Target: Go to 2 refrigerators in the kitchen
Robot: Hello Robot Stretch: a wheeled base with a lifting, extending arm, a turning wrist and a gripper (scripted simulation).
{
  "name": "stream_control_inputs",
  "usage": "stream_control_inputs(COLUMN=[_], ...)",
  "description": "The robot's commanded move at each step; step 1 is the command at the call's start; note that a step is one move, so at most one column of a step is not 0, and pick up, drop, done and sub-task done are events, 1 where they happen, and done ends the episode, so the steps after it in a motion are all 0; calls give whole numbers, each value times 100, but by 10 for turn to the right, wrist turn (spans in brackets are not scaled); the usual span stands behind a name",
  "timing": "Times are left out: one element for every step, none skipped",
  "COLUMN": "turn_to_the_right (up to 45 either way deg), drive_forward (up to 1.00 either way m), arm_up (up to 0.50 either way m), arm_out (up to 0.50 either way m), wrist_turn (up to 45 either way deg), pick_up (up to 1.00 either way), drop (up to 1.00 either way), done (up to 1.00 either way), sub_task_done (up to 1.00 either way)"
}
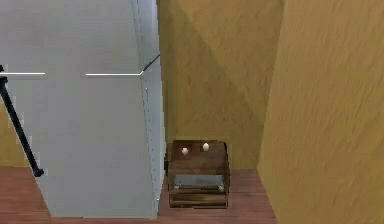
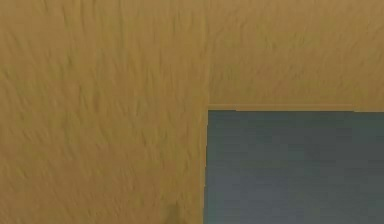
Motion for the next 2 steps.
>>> stream_control_inputs(turn_to_the_right=[90,0], drive_forward=[0,35], arm_up=[0,0], arm_out=[0,0], wrist_turn=[0,0], pick_up=[0,0], drop=[0,0], done=[0,0], sub_task_done=[0,0])
